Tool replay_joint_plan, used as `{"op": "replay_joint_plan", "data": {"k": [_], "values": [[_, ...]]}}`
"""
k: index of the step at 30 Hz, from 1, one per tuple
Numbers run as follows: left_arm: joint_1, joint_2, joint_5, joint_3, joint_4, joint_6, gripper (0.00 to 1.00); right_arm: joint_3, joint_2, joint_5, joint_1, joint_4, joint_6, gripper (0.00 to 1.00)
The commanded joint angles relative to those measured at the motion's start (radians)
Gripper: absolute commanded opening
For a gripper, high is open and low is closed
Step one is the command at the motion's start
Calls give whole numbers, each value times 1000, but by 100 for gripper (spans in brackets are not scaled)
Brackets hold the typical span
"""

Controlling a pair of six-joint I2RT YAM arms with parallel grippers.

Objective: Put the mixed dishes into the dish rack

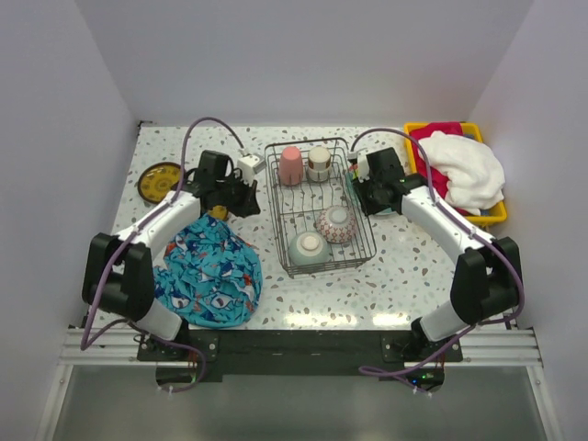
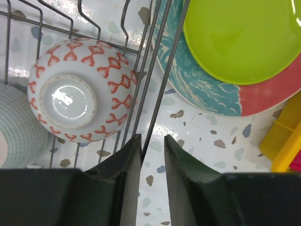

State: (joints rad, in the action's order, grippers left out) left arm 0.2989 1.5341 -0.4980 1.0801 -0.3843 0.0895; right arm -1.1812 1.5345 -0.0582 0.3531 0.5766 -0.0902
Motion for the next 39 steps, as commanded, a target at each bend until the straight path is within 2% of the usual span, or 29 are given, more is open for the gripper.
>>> {"op": "replay_joint_plan", "data": {"k": [1, 4, 11, 20, 24, 29, 30, 33, 34, 37, 39], "values": [[32, 85, -19, 118, 30, 18, 0, 0, 9, 6, -2, 32, 84, 25], [37, 156, -27, 200, 12, 16, 0, -11, 29, 24, -3, 43, 159, 14], [39, 288, -8, 394, 2, 10, 0, -118, 162, 98, -8, 32, 263, 0], [37, 425, 61, 576, 13, 3, 0, -291, 328, 155, -3, 26, 380, 0], [37, 449, 174, 619, 18, 13, 1, -284, 338, 195, 6, 23, 440, 0], [36, 445, 285, 632, 16, 32, 9, -247, 326, 219, 30, 6, 464, 0], [36, 440, 298, 632, 12, 33, 11, -250, 326, 215, 29, 11, 461, 6], [36, 390, 403, 609, -5, 56, 28, -284, 294, 196, 3, 58, 417, 34], [32, 371, 453, 580, -7, 88, 43, -291, 279, 207, -34, 86, 411, 45], [32, 292, 588, 506, -22, 147, 67, -305, 242, 265, -115, 144, 399, 56], [31, 241, 621, 477, -40, 171, 72, -298, 234, 325, -150, 155, 395, 58]]}}
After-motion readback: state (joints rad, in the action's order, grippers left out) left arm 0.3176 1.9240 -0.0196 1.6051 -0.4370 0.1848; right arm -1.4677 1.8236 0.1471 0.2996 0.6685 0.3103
